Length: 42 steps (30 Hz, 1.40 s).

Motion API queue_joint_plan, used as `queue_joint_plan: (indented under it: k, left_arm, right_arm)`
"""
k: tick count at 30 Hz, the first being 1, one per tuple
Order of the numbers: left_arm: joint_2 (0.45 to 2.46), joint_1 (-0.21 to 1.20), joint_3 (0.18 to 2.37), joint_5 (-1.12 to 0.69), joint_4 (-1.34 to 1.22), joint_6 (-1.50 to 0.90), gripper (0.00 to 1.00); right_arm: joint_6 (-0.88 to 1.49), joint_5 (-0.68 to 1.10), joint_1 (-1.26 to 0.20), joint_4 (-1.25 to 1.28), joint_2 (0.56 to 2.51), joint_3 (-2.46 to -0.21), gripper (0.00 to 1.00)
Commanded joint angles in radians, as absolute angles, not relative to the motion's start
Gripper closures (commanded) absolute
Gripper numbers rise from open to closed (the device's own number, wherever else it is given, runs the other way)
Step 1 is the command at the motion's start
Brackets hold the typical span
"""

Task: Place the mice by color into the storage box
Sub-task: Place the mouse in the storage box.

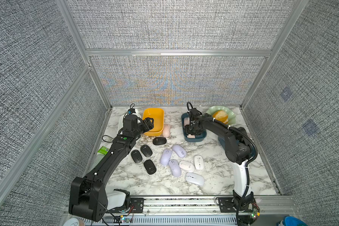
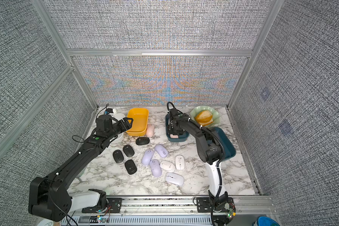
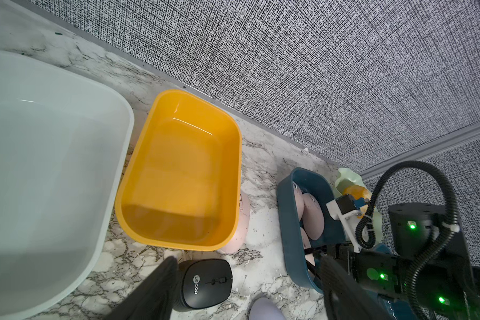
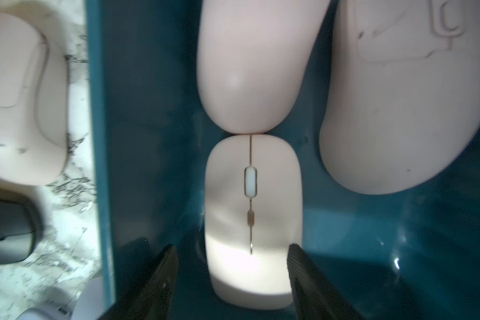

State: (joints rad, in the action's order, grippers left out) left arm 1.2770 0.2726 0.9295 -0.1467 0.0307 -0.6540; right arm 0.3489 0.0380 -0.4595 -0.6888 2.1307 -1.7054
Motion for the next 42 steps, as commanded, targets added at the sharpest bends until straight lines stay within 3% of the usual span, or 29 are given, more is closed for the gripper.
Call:
queue_joint_plan:
  k: [1,9,18,22,34,42]
  left_arm:
    - [1.278,0.273,0.939,-0.156,0.027,-0.65,0.18]
    - [1.282,0.273,0.941,-0.177,0.026,-0.655,0.18]
    - [1.311,0.273,0.952,-0.202,0.035,-0.658,0.18]
    - [1.316,0.273,0.955,-0.201,0.041,-0.657,0.18]
    - [1.322,0.273,0.958,-0.203,0.04,-0.652,0.19]
    - [1.314,0.273,0.965,-0.153,0.061,-0.639,0.19]
  right_arm:
    - [0.361,0.066,-0.451,-0.677,2.102,-1.692,0.34]
    - [0.31,-0.103,-0.434,-0.727,2.051,-1.644,0.4]
    - [0.296,-0.134,-0.444,-0.722,2.086,-1.614,0.66]
    - [0.288,-0.141,-0.455,-0.73,2.106,-1.627,0.71]
    - [0.288,-0.109,-0.473,-0.724,2.073,-1.641,0.71]
    - [0.309,-0.172,-0.513,-0.686,1.96,-1.641,0.58]
